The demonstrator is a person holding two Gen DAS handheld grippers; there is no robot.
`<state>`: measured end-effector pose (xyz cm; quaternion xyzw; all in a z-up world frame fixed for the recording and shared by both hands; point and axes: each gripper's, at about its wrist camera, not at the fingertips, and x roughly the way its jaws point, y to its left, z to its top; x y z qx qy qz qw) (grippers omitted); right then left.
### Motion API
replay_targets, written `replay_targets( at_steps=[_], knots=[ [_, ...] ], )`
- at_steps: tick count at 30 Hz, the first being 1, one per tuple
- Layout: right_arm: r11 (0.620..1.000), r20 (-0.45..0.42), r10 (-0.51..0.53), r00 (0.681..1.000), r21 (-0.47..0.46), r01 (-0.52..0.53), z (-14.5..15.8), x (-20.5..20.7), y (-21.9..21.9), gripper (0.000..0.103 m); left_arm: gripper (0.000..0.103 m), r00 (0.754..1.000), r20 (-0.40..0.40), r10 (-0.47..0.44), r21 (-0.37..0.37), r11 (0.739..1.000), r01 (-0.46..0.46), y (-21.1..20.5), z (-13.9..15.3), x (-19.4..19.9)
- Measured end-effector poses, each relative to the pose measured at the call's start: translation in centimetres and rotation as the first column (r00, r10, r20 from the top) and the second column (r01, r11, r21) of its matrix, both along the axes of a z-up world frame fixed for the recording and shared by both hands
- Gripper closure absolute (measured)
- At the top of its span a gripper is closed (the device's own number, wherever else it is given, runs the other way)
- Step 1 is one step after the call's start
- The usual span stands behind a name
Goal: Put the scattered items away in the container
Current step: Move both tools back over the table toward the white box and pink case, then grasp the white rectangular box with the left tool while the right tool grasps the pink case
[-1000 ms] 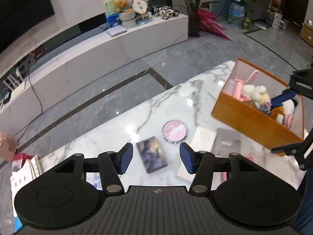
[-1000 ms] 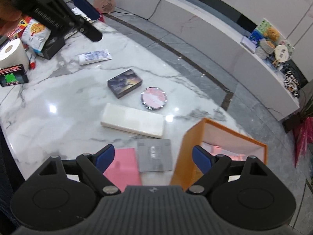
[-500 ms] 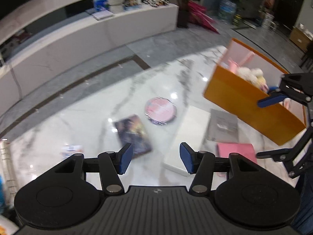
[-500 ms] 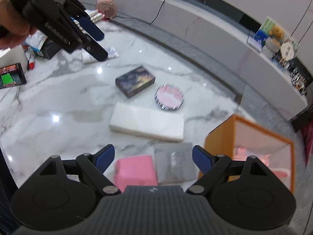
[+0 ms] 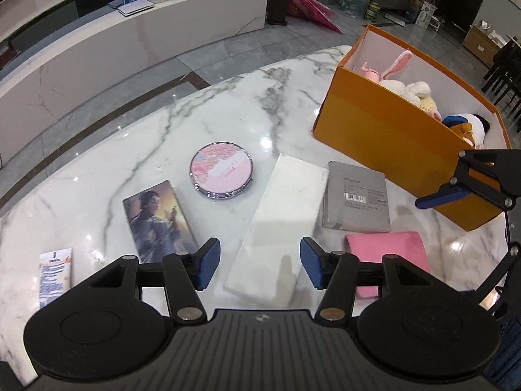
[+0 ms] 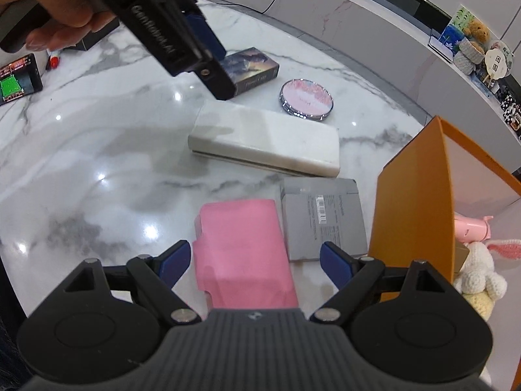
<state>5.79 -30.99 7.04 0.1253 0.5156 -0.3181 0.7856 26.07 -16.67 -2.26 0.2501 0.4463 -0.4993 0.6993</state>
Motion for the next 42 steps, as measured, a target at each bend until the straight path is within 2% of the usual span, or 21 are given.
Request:
replay_targets(
  at_steps=[4, 10, 18, 31, 42],
  knots=[
    [0.999, 0.005, 0.007, 1.0, 0.036, -0.007, -1.0, -0.2, -0.4, 0.015, 0.034, 0.999, -0.012, -0.033, 0.006, 0.999, 0.034, -1.1, -1.2, -0.3],
    [0.995, 0.017, 0.016, 1.0, 0.095, -0.018, -2.6, -0.7, -0.5, 0.015, 0.034, 0.998, -0.037, -0.05, 0.033, 0.998, 0.051, -2.0, -3.0, -0.3],
    [0.991, 0.02, 0.009, 1.0, 0.13, -0.012, -4.0, -1.5, -0.6, 0.015, 0.033, 0.998, -0.048, -0.049, 0.044, 0.998, 0.051, -2.9, -4.0, 0.3],
    [0.99, 0.032, 0.02, 0.999, 0.137, -0.024, -5.0, -1.6, -0.8, 0.014, 0.026, 0.995, -0.055, -0.081, 0.052, 0.995, 0.084, -4.5, -5.1, 0.2],
    [0.992, 0.034, 0.055, 0.998, 0.111, -0.059, -4.8, -1.1, -0.4, 0.014, 0.024, 0.994, -0.052, -0.095, 0.076, 0.992, 0.098, -5.5, -6.1, 0.1]
  ],
)
